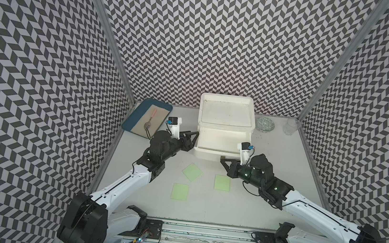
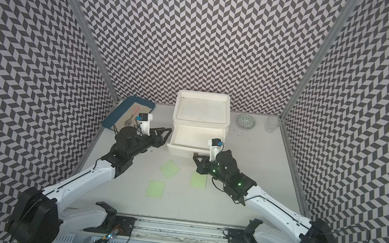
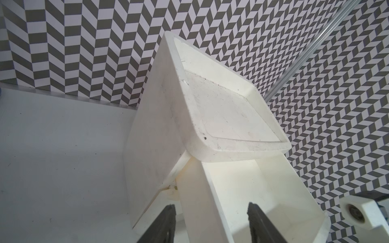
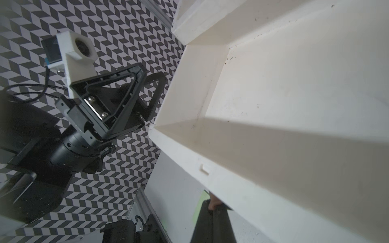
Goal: Please put the sticky notes in the drawer by color
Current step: Open the drawer in the storage box.
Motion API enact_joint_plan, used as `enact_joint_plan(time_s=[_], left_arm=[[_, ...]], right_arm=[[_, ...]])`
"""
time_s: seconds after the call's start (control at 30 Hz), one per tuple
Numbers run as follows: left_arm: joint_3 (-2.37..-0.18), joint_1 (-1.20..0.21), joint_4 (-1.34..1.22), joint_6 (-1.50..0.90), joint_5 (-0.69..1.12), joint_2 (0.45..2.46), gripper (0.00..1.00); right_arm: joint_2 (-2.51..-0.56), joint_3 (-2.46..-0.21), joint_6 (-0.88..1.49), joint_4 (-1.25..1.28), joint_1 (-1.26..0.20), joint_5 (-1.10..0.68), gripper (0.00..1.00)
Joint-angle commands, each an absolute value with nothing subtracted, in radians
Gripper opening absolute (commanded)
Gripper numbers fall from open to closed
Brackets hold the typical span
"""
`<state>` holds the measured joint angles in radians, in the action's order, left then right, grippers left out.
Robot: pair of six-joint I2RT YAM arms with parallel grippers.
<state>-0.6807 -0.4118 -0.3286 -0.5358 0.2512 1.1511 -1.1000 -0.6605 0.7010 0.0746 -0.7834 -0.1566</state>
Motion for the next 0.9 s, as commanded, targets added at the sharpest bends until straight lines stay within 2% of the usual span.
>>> enact_joint_plan(time_s=[0.0, 0.07, 0.17, 0.27, 0.4, 0.63, 0.73, 0.87], left_arm=[[-0.681, -0.423, -0.35, -0.532, 0.244, 1.143, 0.58], [-0.685, -0.424, -0.341, -0.528, 0.24, 1.141, 0.58], [-0.682, -0.425, -0.339, -0.528, 0.236, 1.131, 0.58], [-0.675, -0.425, -0.332, -0.529, 0.23, 1.114, 0.58], [-0.648, -0.426, -0.319, -0.535, 0.206, 1.065, 0.58], [-0.56, -0.424, -0.262, -0.547, 0.153, 0.989, 0.58], [-0.518, -0.421, -0.245, -0.554, 0.133, 0.966, 0.58], [-0.496, -0.407, -0.229, -0.561, 0.126, 0.959, 0.62]], right_arm=[[-1.125, -0.71, 0.689, 0.103, -0.81, -0.183, 0.04], [-1.119, -0.707, 0.68, 0.087, -0.809, -0.168, 0.06], [-1.085, -0.697, 0.666, 0.04, -0.808, -0.113, 0.16], [-1.042, -0.698, 0.628, -0.029, -0.817, -0.071, 0.4], [-1.002, -0.692, 0.581, -0.172, -0.901, 0.083, 0.59], [-1.085, -0.652, 0.653, -0.324, -1.13, 0.33, 0.78], [-1.147, -0.602, 0.698, -0.296, -1.138, 0.379, 0.89], [-1.23, -0.603, 0.722, -0.244, -1.139, 0.446, 0.95]])
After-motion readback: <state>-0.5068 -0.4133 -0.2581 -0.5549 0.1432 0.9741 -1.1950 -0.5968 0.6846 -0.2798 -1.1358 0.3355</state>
